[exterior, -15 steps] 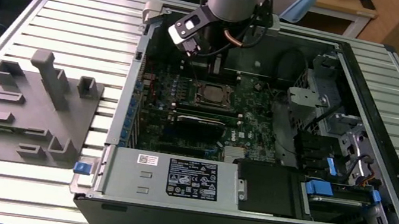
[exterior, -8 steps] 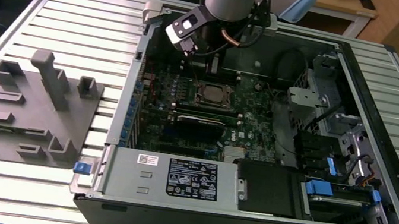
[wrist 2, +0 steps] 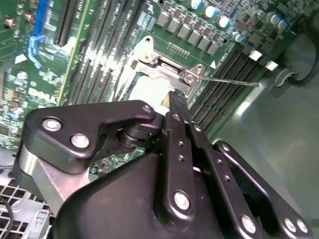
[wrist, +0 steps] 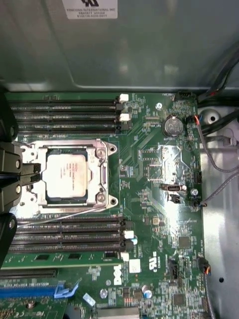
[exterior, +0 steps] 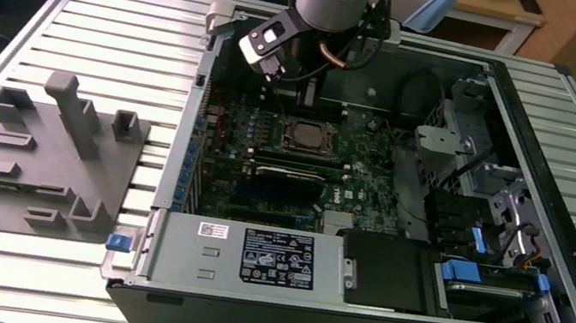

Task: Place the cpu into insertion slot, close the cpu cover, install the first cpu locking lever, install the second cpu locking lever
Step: 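Close the cpu cover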

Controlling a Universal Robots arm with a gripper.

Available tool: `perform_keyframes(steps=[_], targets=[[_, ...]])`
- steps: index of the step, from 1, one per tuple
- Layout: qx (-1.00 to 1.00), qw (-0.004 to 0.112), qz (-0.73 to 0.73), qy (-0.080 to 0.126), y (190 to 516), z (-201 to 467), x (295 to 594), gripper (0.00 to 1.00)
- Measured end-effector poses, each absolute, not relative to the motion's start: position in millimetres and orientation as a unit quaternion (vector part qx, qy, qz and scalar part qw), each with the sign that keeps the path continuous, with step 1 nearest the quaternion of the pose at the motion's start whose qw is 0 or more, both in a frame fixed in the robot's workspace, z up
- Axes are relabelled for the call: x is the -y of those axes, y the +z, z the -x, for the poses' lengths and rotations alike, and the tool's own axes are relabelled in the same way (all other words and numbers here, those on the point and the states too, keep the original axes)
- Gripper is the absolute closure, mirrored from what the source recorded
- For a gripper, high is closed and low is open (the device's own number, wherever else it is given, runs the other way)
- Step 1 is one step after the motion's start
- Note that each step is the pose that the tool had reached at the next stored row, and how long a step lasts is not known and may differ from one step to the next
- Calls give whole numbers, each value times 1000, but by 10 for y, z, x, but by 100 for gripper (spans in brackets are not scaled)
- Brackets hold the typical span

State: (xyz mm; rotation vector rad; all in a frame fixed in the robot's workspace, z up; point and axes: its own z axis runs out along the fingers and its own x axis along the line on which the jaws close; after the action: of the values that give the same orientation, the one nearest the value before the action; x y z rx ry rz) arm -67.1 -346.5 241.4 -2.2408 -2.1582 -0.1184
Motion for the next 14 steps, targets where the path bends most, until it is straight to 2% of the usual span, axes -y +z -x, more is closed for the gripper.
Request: perform_keyframes(steps=[5, 14], targets=[[692, 29, 719, -51, 2414, 671, 3487, 89], [692, 35, 719, -58, 2414, 818, 3534, 89]])
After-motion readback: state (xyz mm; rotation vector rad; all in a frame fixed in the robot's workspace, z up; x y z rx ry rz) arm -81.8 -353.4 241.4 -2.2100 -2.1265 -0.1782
